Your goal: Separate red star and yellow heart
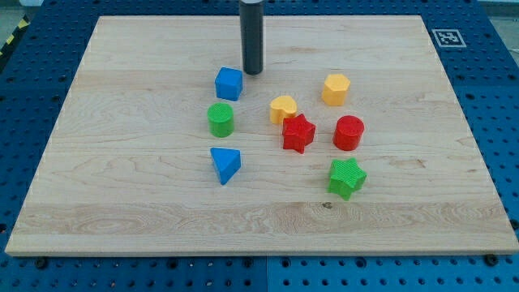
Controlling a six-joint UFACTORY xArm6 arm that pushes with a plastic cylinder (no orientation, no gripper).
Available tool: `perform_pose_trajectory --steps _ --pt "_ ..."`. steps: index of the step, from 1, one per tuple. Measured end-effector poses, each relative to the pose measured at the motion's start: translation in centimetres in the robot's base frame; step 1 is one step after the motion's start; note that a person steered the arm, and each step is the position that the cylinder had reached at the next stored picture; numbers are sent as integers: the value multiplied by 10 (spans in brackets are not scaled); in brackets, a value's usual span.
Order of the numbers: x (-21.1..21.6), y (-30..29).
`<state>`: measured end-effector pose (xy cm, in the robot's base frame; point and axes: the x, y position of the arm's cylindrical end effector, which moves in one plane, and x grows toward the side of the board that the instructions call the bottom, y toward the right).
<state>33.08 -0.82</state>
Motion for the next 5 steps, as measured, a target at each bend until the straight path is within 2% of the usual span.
perform_pose_trajectory --steps 2,5 --pt "0 18" --pt "39 22"
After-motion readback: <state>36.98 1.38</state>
